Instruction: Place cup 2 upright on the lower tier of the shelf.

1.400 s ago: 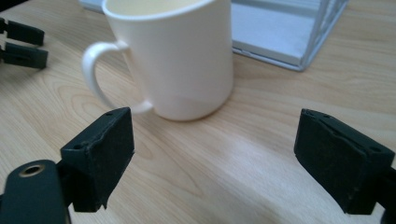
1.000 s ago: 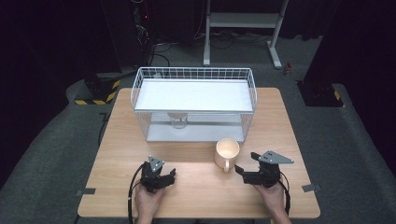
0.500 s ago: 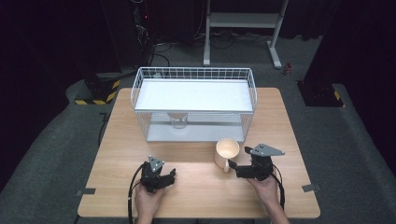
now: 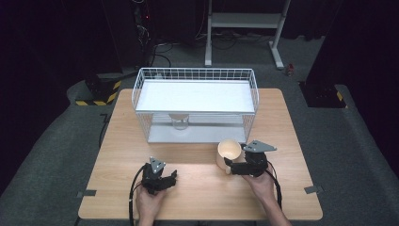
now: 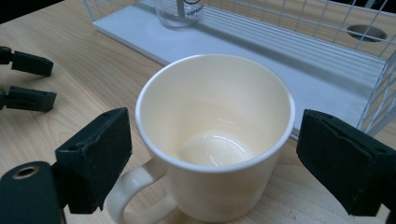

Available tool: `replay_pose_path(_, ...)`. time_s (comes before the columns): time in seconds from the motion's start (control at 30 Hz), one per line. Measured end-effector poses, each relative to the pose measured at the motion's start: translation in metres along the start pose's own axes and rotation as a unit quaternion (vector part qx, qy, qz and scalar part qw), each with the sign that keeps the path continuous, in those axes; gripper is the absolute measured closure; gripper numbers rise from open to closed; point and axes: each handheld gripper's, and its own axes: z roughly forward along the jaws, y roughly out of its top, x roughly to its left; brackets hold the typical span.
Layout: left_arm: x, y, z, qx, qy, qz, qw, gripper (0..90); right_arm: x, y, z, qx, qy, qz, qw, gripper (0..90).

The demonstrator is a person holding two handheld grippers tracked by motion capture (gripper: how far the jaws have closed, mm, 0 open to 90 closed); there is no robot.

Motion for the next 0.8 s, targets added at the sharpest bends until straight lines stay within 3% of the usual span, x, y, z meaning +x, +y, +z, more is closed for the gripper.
replay_pose_path(0.2,0.000,0.000,0.000,0.000,0.003,-0.002,1.0000,24.1,-0.002,0.001,0.004,-0.006,0.002,0.000,1.0000,9.8)
replay_pose_path(0.8,0.001,0.000,0.001,-0.002,0.002,-0.006,1.0000,24.8,0.002,0.006,0.018,0.010,-0.008,-0.014,0.9998,9.2)
